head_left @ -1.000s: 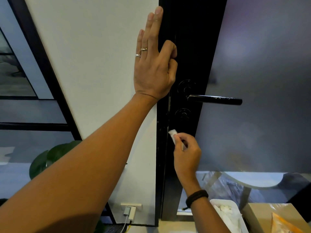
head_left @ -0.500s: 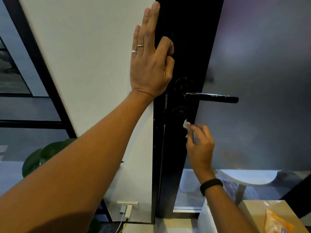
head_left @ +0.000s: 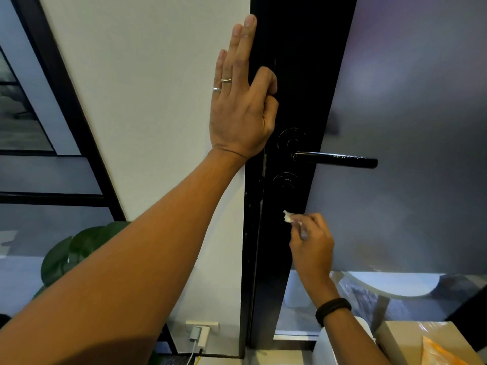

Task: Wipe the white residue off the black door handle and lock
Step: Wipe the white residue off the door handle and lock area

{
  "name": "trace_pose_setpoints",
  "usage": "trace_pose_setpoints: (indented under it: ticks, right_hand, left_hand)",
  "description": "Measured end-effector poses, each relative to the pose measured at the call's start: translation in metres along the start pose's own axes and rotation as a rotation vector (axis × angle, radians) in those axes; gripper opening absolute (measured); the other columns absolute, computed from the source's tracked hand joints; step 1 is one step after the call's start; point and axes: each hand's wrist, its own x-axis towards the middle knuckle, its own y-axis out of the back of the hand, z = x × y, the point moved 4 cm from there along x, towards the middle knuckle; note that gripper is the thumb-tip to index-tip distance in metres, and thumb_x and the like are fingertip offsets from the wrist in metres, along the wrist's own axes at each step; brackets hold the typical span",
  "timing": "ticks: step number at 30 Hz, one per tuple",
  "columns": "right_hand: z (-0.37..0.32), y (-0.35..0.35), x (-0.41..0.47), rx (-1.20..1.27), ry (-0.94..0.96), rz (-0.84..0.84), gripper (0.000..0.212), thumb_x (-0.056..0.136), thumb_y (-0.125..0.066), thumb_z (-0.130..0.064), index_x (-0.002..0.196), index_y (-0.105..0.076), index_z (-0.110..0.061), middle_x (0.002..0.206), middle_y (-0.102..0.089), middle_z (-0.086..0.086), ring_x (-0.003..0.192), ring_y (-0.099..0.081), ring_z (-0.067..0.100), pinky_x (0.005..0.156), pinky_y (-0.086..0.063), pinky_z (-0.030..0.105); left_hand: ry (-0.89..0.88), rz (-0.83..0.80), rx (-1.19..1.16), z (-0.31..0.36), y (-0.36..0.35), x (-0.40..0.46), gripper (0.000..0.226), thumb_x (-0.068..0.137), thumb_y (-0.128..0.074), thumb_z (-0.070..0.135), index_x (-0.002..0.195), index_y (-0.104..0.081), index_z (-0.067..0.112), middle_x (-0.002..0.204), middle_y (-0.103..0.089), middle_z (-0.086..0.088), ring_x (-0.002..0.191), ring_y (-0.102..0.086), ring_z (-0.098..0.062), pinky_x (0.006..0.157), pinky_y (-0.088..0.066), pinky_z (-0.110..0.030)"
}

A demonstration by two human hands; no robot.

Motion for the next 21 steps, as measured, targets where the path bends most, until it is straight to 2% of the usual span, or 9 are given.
trace_pose_setpoints:
  ticks: [3, 6, 9, 12, 15, 17, 19, 21]
  right_hand:
    - [-0.014, -0.003, 0.000, 0.161, -0.105, -0.021, 0.012, 0.092, -0.078, -0.009, 0.100, -0.079, -0.019, 0.090, -0.068, -0.008, 0.077, -0.069, 0.011, 0.069, -0.053, 0.009]
    - [-0.036, -0.013, 0.011, 0.396, -0.254, 0.109, 0.009, 0.092, -0.080, -0.013, 0.099, -0.080, -0.018, 0.092, -0.075, -0.004, 0.081, -0.073, 0.010, 0.073, -0.060, 0.021]
    - [-0.056, -0.036, 0.015, 0.491, -0.321, 0.082, 0.016, 0.090, -0.080, -0.009, 0.095, -0.078, -0.025, 0.090, -0.077, 0.002, 0.078, -0.075, 0.012, 0.071, -0.063, 0.031]
    - [-0.057, -0.031, 0.009, 0.469, -0.319, 0.040, 0.016, 0.092, -0.079, -0.011, 0.094, -0.076, -0.027, 0.090, -0.076, 0.001, 0.078, -0.074, 0.012, 0.071, -0.063, 0.028]
    - [-0.042, 0.008, 0.014, 0.415, -0.331, 0.204, 0.009, 0.095, -0.076, -0.016, 0.098, -0.073, -0.025, 0.089, -0.075, 0.000, 0.081, -0.074, 0.020, 0.069, -0.061, 0.027]
    - [-0.045, 0.029, 0.028, 0.382, -0.244, 0.255, 0.009, 0.097, -0.073, -0.014, 0.104, -0.074, -0.020, 0.093, -0.073, 0.001, 0.083, -0.072, 0.013, 0.072, -0.058, 0.022]
    - [-0.059, 0.033, 0.044, 0.301, -0.095, 0.146, 0.015, 0.098, -0.071, -0.010, 0.110, -0.076, -0.016, 0.097, -0.067, 0.000, 0.085, -0.068, 0.004, 0.074, -0.052, 0.010]
    - [-0.070, 0.029, 0.058, 0.195, 0.018, -0.002, 0.018, 0.099, -0.068, -0.006, 0.114, -0.077, -0.011, 0.099, -0.064, -0.003, 0.087, -0.066, -0.002, 0.075, -0.048, 0.004]
  left_hand:
    - [0.004, -0.011, -0.002, 0.000, 0.001, 0.000, 0.010, 0.094, -0.060, 0.009, 0.095, -0.069, 0.013, 0.164, -0.042, -0.029, 0.156, -0.034, -0.051, 0.131, -0.027, -0.059]
    - [-0.004, -0.024, 0.002, 0.001, 0.001, 0.000, 0.009, 0.094, -0.060, 0.009, 0.095, -0.068, 0.014, 0.165, -0.041, -0.028, 0.157, -0.033, -0.049, 0.132, -0.026, -0.058]
    - [-0.003, -0.036, -0.007, 0.001, 0.001, 0.001, 0.009, 0.095, -0.059, 0.010, 0.095, -0.067, 0.014, 0.167, -0.038, -0.027, 0.159, -0.030, -0.047, 0.133, -0.024, -0.056]
    - [0.000, -0.043, -0.009, 0.000, 0.001, 0.000, 0.009, 0.097, -0.059, 0.011, 0.095, -0.067, 0.014, 0.168, -0.036, -0.026, 0.160, -0.029, -0.046, 0.133, -0.025, -0.056]
    - [-0.004, -0.036, -0.012, 0.000, 0.000, -0.001, 0.009, 0.097, -0.059, 0.011, 0.094, -0.067, 0.014, 0.169, -0.036, -0.025, 0.160, -0.029, -0.045, 0.132, -0.025, -0.056]
    - [-0.003, -0.038, -0.015, 0.000, 0.000, -0.002, 0.009, 0.098, -0.059, 0.012, 0.095, -0.067, 0.014, 0.169, -0.036, -0.025, 0.160, -0.028, -0.045, 0.133, -0.025, -0.056]
    - [0.000, -0.037, -0.019, 0.000, 0.001, -0.001, 0.008, 0.097, -0.060, 0.012, 0.096, -0.067, 0.015, 0.169, -0.036, -0.024, 0.160, -0.028, -0.045, 0.134, -0.023, -0.054]
    - [0.003, -0.033, -0.029, 0.000, 0.002, -0.001, 0.007, 0.097, -0.062, 0.011, 0.095, -0.067, 0.015, 0.169, -0.036, -0.025, 0.160, -0.029, -0.044, 0.134, -0.022, -0.053]
